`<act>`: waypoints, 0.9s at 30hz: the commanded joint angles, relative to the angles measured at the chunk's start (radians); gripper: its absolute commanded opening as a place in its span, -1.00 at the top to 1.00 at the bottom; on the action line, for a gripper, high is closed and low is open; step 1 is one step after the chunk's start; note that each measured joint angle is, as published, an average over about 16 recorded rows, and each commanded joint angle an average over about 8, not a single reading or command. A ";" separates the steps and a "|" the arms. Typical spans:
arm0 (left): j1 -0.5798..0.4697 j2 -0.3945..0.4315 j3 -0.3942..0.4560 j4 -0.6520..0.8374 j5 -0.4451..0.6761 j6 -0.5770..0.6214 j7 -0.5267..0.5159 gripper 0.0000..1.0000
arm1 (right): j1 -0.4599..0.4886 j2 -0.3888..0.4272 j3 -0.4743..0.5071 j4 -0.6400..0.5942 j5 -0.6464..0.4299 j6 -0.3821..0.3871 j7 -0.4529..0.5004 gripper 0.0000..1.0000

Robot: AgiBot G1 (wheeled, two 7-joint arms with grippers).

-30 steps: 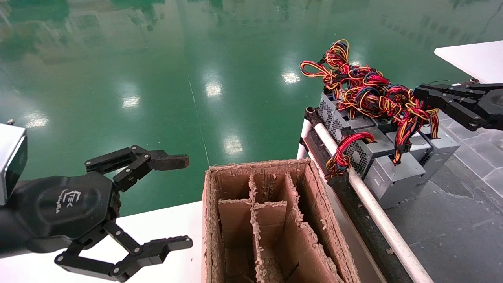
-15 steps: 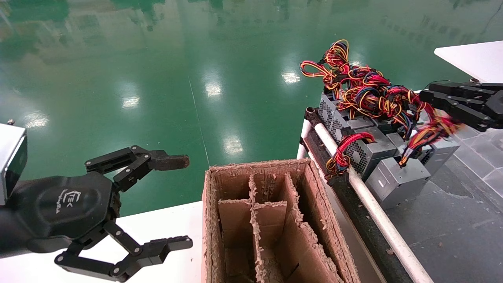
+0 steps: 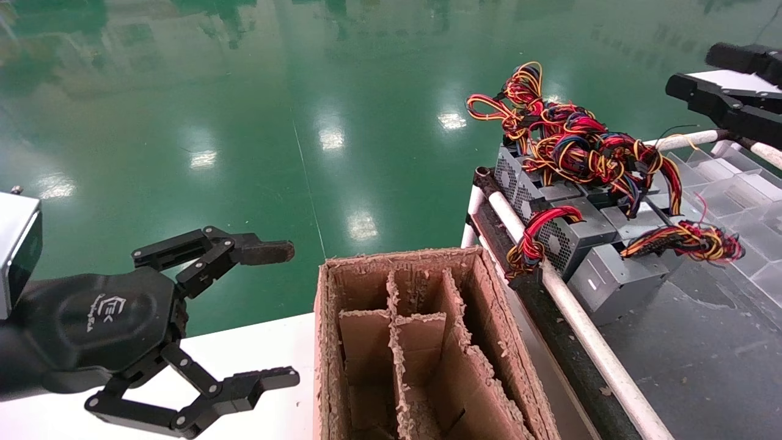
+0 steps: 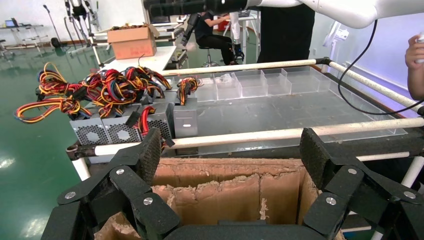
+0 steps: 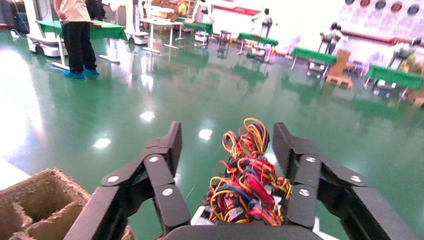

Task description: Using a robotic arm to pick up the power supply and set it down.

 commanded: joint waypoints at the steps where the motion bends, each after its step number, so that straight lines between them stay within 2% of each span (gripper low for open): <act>1: 0.000 0.000 0.000 0.000 0.000 0.000 0.000 -1.00 | -0.009 -0.004 0.014 0.006 0.025 -0.009 -0.017 -1.00; 27: 0.000 0.000 0.000 0.000 0.000 0.000 0.000 -1.00 | -0.163 -0.017 -0.006 0.273 0.136 -0.094 0.036 -1.00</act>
